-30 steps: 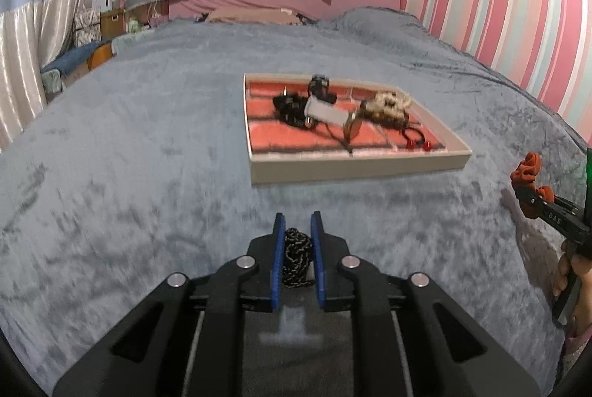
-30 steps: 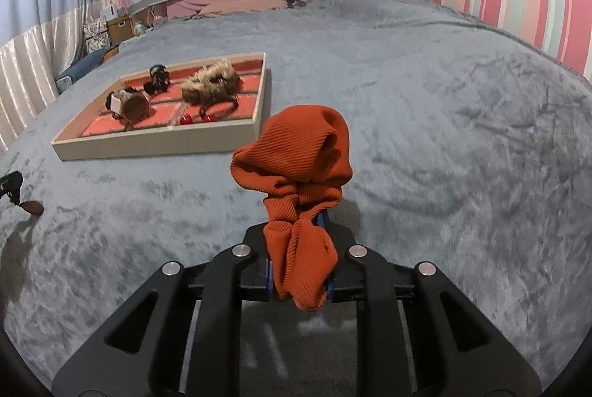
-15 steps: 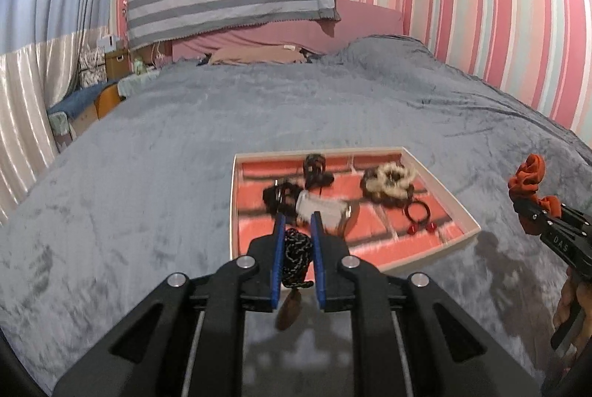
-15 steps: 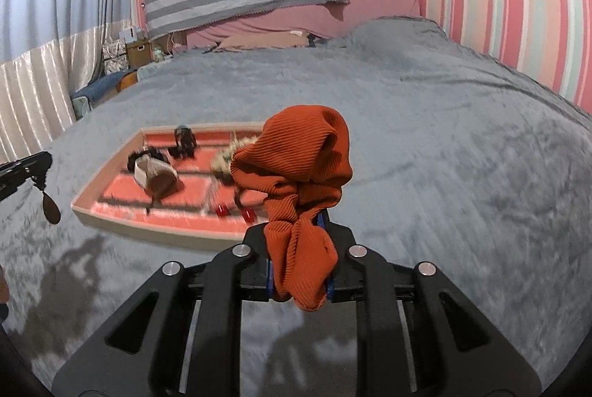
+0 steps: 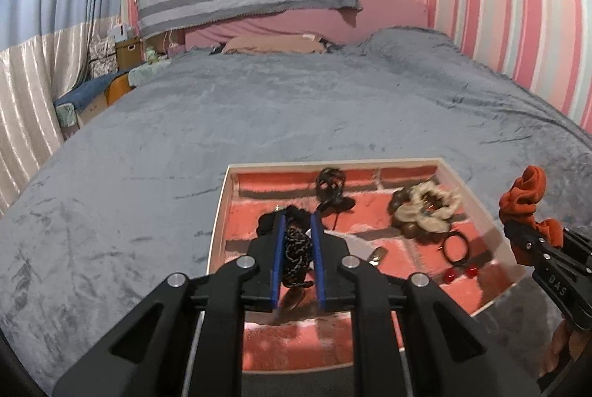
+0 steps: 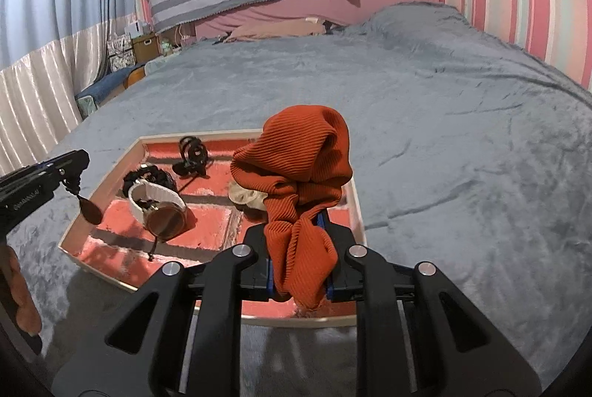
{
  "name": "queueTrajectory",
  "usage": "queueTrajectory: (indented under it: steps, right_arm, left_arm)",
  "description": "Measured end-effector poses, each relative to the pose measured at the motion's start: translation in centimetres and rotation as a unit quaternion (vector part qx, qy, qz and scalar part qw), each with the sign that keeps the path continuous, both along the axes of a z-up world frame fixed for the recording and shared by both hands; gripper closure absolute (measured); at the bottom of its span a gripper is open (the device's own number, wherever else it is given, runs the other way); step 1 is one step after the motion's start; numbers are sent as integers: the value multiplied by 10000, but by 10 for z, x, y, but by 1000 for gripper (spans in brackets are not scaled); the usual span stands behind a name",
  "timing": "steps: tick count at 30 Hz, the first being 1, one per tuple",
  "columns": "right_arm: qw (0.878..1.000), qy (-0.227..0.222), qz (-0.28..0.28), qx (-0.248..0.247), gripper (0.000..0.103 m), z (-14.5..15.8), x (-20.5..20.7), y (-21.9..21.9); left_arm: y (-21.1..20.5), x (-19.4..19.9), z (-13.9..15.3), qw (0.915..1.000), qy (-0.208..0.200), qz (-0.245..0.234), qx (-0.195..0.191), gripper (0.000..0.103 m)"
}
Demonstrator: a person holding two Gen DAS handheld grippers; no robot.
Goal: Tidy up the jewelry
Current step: 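Carry the bead chain and orange scrunchie into the tray and release them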
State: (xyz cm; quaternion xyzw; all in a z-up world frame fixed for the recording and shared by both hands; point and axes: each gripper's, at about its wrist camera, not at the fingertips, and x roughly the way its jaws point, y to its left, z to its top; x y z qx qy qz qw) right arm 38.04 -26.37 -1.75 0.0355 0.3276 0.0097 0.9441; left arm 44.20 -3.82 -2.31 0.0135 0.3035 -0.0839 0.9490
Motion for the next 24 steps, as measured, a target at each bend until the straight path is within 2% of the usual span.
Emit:
queueTrajectory:
  steps: [8, 13, 24]
  right_arm:
    - [9998, 185, -49, -41, 84, -27, 20, 4]
    - [9995, 311, -64, -18, 84, -36, 31, 5]
    - [9976, 697, -24, -3, 81, -50, 47, 8]
  left_arm:
    - [6, 19, -34, 9996, 217, 143, 50, 89]
    - [7, 26, -42, 9994, 288, 157, 66, 89]
    - [9, 43, -63, 9968, 770, 227, 37, 88]
